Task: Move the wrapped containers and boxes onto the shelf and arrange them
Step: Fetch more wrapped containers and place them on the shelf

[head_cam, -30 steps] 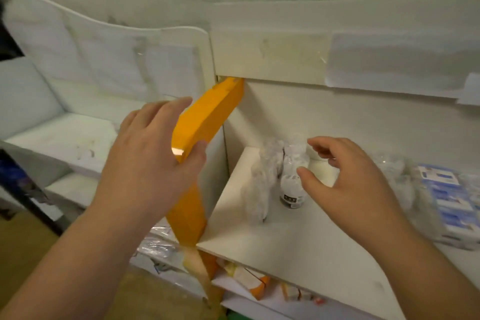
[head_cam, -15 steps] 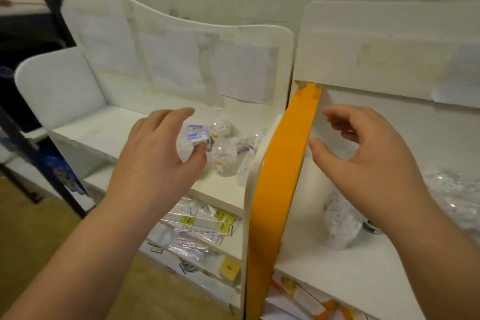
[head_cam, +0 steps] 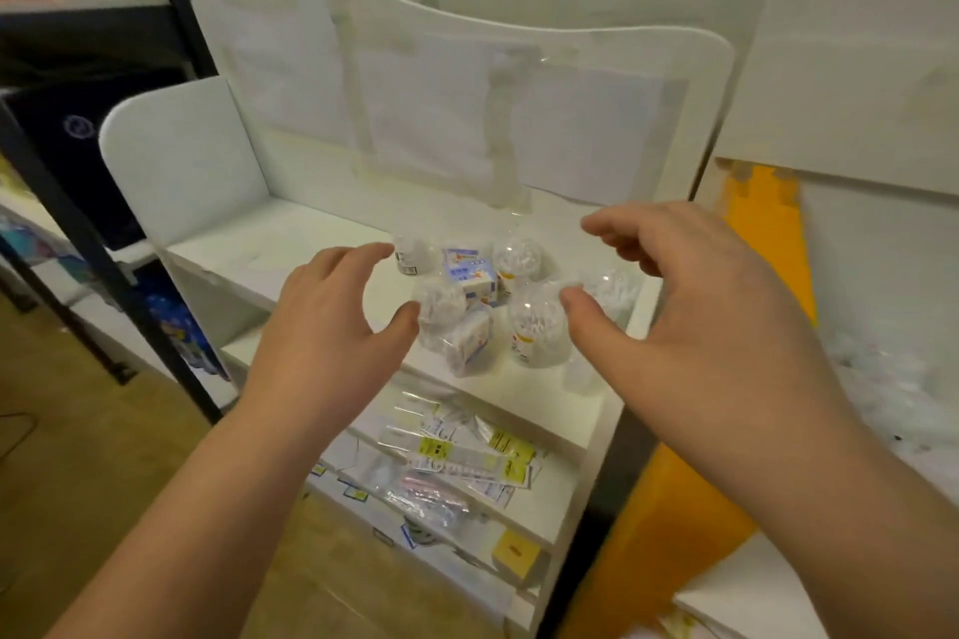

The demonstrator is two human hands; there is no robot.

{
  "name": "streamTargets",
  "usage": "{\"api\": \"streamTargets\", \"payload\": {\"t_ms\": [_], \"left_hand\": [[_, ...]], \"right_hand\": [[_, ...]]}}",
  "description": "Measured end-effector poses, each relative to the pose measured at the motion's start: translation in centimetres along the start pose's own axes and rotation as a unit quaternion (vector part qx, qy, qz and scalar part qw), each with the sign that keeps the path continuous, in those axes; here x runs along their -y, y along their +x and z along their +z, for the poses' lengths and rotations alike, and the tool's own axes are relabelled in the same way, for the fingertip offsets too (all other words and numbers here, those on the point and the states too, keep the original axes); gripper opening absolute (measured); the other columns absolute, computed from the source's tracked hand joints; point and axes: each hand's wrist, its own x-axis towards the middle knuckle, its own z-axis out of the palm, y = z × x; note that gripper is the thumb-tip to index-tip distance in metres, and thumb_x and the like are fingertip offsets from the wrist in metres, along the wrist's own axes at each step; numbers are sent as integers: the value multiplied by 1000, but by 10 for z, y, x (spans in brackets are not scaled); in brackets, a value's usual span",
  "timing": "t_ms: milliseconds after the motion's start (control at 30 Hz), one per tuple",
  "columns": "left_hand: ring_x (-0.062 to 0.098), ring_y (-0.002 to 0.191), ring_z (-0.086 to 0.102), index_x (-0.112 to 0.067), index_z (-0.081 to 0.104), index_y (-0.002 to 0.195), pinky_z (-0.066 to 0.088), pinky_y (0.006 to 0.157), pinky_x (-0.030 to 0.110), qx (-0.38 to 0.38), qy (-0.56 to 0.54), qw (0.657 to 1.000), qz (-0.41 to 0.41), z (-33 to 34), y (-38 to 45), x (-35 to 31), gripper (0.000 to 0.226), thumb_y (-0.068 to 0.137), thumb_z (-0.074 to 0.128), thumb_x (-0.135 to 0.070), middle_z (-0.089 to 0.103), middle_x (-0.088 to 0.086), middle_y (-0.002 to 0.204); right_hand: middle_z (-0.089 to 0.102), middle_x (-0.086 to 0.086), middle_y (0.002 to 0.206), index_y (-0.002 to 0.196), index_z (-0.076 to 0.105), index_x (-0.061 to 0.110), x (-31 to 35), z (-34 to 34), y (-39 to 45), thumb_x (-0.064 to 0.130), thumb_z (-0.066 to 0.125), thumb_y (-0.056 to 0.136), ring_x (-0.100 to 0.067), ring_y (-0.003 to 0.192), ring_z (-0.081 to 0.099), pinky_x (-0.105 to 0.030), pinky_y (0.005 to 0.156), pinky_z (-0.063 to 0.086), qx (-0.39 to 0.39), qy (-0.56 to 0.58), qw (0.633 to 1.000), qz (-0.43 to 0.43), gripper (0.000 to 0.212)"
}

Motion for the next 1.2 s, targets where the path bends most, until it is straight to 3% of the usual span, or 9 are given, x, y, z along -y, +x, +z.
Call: {"api": "streamTargets", "payload": {"t_ms": [367,533,667,767,933,1033,1200], "left_hand": [[22,126,47,-25,51,137,39,100,33,79,-55,994,60,70,136,124,53,86,63,-33,52,-1,136],[25,131,42,-26,45,142,36,103,33,107,-114,986,49,119,194,144,64,83,69,-32,43,6,143],[29,135,40,-27,40,146,36,108,38,169,-126,976,58,156,224,155,70,84,72,-35,32,13,150],[29,126,49,-26,40,146,37,97,29,195,-154,966,68,172,233,162,69,85,72,-25,37,14,146],[23,115,53,-25,40,145,34,88,22,184,-180,963,77,170,231,169,71,83,75,-22,47,12,138],[8,100,48,-31,41,144,38,86,24,156,-205,963,72,151,218,175,69,84,74,-26,46,4,139],[11,115,51,-37,42,142,44,94,26,122,-262,954,85,106,196,188,65,85,74,-30,44,-9,129]], "right_hand": [[53,25,113,121,52,45,30,116,55,47,61,81,1,106,52,-25,92,45,4,-52,991,121,41],[53,25,110,120,54,42,22,151,61,41,65,82,6,100,50,-16,85,39,19,-67,980,184,40],[54,24,109,118,52,47,19,172,60,42,65,81,3,101,52,-21,88,45,32,-69,975,209,40],[52,26,109,120,53,44,16,182,58,38,68,82,4,104,51,-19,93,42,44,-76,973,212,41],[48,26,118,125,49,43,12,202,59,43,66,84,4,113,48,-19,96,40,89,-91,970,207,44],[38,24,137,140,39,39,9,215,67,54,65,84,3,127,40,-20,104,35,151,-85,966,193,64],[30,17,147,147,28,39,-2,235,85,54,70,80,-5,135,36,-23,106,34,212,-96,956,180,80]]}}
